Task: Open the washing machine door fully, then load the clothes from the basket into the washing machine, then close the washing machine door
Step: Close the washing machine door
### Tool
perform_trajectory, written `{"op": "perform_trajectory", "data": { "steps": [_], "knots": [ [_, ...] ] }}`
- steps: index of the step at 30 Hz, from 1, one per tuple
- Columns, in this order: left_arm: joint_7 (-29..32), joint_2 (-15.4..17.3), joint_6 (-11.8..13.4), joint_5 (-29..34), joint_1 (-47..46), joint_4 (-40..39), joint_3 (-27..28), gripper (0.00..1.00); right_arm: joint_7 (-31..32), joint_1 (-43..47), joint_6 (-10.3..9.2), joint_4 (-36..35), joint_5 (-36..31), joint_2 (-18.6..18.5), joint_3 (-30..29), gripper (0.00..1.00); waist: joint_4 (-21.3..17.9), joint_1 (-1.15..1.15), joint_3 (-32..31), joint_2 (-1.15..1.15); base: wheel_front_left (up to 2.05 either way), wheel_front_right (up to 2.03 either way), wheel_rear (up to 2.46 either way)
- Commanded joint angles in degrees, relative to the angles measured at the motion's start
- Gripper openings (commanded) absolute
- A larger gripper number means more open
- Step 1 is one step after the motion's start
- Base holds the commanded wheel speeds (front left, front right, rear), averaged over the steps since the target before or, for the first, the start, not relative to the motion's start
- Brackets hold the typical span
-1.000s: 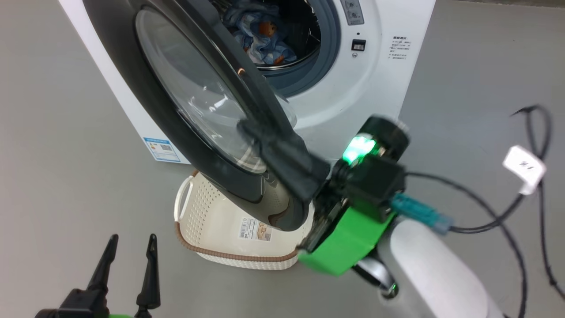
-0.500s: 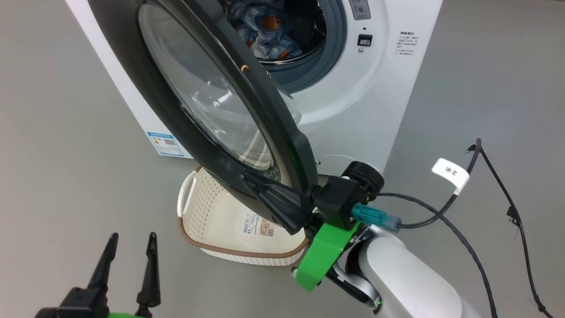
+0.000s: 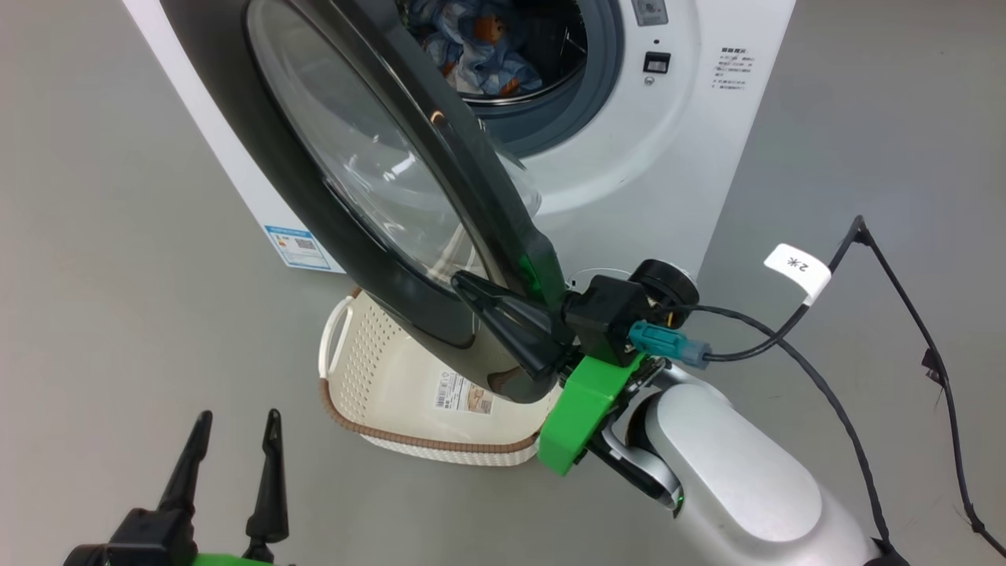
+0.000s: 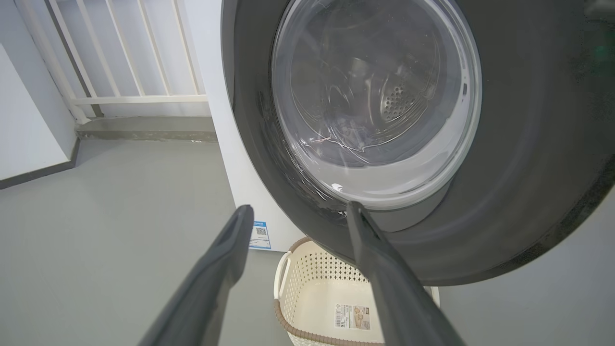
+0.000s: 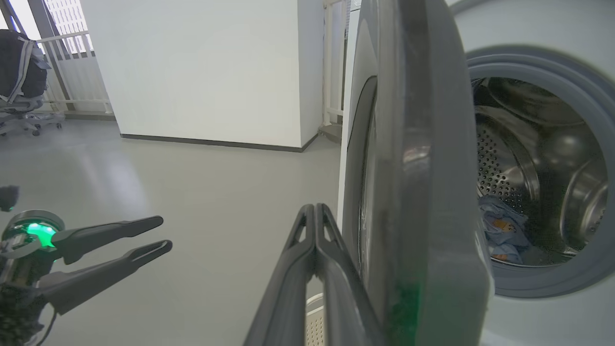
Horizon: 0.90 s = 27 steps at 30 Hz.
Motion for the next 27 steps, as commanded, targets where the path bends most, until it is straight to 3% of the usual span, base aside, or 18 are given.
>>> {"op": "perform_trajectory", "data": {
  "steps": [1,16,27],
  "knots": [
    [-0.8,1.1,0.6,-0.1,-2.4,-1.5,1.8,1.00,-0.4,-1.7,0.09,-0.7,0.0,1.2,0.1,0.00,0.1,0.00,0.3,0.00,0.00,0.00,0.00],
    [-1.6,0.6,1.2,-0.1,-4.0,-1.7,1.4,1.00,0.2,-6.1,0.09,3.0,-0.8,-0.8,-3.8,0.00,0.1,0.00,3.2,0.00,0.00,0.00,0.00],
    [-2.3,-1.2,0.9,-0.5,-6.8,-1.1,0.7,1.00,-0.3,-18.5,0.09,14.8,-2.1,-2.9,-8.0,0.00,2.7,0.00,8.3,0.00,0.00,0.00,0.00]
  ]
}}
